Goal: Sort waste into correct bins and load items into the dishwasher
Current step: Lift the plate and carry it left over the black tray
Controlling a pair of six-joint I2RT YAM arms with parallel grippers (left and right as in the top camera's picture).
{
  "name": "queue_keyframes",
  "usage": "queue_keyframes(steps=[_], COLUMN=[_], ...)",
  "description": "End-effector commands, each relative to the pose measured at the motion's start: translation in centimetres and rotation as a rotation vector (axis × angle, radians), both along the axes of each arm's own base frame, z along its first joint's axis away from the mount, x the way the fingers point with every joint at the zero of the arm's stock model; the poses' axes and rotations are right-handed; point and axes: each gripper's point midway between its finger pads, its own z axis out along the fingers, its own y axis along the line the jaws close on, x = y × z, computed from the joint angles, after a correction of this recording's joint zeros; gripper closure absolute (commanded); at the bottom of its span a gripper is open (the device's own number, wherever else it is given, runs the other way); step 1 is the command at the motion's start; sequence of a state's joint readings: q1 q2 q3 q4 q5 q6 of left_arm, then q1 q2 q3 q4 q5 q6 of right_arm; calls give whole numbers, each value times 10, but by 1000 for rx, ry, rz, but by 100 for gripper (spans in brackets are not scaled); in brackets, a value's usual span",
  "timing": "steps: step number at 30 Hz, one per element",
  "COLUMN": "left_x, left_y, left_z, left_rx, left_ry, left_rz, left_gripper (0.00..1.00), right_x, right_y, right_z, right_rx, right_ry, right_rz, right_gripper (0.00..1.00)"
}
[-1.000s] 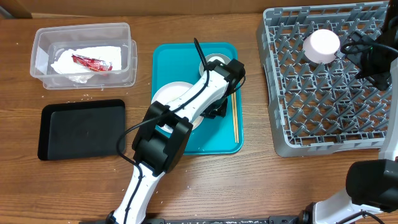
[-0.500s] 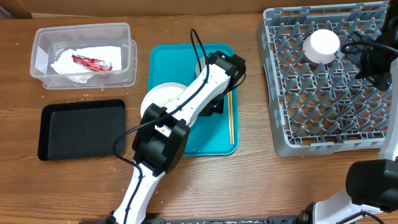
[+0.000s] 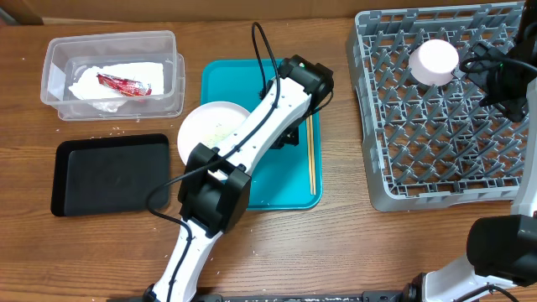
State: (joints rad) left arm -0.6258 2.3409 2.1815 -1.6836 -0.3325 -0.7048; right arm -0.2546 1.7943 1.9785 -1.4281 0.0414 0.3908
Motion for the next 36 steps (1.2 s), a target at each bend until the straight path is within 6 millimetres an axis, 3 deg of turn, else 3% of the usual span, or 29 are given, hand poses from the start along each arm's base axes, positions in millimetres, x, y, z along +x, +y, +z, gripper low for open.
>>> queue_keyframes(steps=[1, 6, 11, 23, 36], left_x=[17, 26, 33, 37, 53], left_y=[25, 61, 110, 197, 246], left_z=[30, 62, 92, 85, 90], left_rx=[-22, -105, -157, -307, -656], left_ry=[-93, -145, -203, -165, -215], left_rz=[86, 196, 302, 586, 758], left_gripper=[96, 96, 96, 96, 96], right_x=[1, 1, 1, 1, 1], right_y=[-3, -3, -3, -3, -3], right_z=[11, 11, 11, 11, 11], right_rx=[-18, -18, -18, -18, -18], right_ry=[-32, -32, -32, -32, -32], right_rz=[-4, -4, -4, -4, -4], right_gripper=[0, 0, 0, 0, 0])
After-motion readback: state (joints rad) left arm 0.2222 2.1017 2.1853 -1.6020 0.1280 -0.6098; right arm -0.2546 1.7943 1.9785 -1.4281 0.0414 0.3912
